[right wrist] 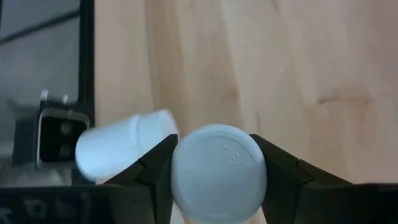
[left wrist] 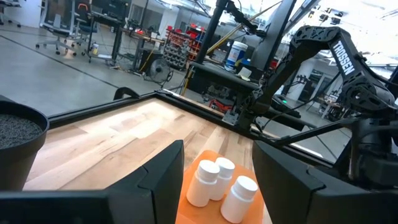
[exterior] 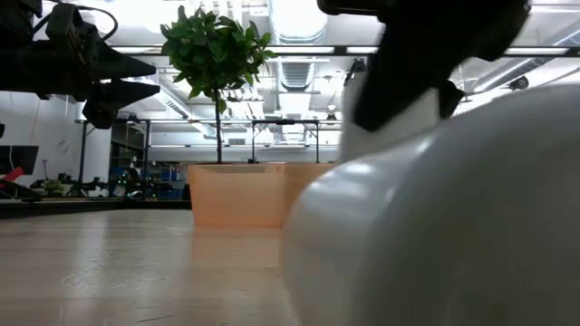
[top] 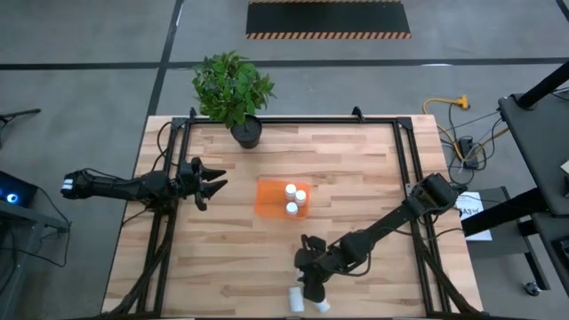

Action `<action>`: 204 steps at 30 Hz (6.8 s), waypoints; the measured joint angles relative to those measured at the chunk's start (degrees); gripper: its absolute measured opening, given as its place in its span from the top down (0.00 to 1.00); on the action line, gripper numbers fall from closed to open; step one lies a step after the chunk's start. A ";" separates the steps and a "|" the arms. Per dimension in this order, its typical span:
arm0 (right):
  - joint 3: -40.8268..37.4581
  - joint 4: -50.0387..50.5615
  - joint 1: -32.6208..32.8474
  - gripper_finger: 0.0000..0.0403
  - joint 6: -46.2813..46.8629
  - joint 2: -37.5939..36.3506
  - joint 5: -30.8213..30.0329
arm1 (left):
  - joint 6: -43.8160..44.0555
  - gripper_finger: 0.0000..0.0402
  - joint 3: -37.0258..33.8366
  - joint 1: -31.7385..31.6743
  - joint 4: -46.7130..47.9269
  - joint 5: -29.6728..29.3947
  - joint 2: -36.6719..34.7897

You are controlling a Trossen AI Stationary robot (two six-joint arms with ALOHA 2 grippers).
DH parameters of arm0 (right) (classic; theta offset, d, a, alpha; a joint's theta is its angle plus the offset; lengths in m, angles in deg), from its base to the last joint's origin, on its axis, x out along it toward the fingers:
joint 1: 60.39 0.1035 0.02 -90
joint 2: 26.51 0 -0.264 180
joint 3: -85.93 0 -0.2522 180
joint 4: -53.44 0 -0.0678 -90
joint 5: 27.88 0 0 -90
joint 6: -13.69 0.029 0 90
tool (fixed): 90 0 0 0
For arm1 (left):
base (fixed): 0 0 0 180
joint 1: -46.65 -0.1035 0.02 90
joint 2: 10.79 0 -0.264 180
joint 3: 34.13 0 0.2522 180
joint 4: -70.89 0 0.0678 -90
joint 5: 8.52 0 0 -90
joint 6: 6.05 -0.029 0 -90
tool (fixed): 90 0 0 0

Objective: Pick and place pill bottles into a basket
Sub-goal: Adjust the white pill bottles on the table

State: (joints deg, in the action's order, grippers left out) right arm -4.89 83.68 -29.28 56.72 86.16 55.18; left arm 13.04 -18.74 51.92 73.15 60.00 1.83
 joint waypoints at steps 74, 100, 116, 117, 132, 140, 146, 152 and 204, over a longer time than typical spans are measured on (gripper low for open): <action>-49.72 -78.55 18.43 0.61 46.09 -6.32 -33.79 | 0.01 0.57 0.00 0.00 0.00 0.00 -0.02; -47.55 -77.94 13.72 0.61 45.33 -9.44 -30.65 | 0.01 0.57 0.00 -0.01 0.00 0.00 -0.02; -44.07 -76.67 13.40 0.61 34.76 -9.50 -30.51 | 0.01 0.57 0.00 -0.01 0.00 0.00 -0.01; -43.60 -76.63 13.28 0.61 33.18 -9.58 -30.51 | 0.01 0.57 0.00 -0.01 -0.01 0.00 -0.02; -19.56 -27.62 6.86 0.61 16.11 -10.22 -23.27 | 0.01 0.57 0.00 0.00 0.00 0.00 0.00; 2.82 12.44 7.24 0.61 10.53 -10.40 -32.45 | 0.01 0.57 0.00 -0.01 -0.02 0.00 -0.01; 11.29 32.06 8.03 0.61 18.26 -10.38 -33.65 | 0.01 0.57 0.00 -0.02 0.00 0.00 -0.02; 13.40 48.97 10.96 0.61 30.12 -10.27 -34.15 | 0.01 0.57 0.00 -0.01 -0.02 0.00 -0.02; 15.65 60.80 20.09 0.61 31.44 -25.24 -41.23 | 0.00 0.57 0.00 -0.01 -0.02 0.00 -0.01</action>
State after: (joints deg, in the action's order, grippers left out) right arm 10.76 144.48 -9.19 88.16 60.92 13.95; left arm 13.03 -18.74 51.91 73.12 60.00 1.82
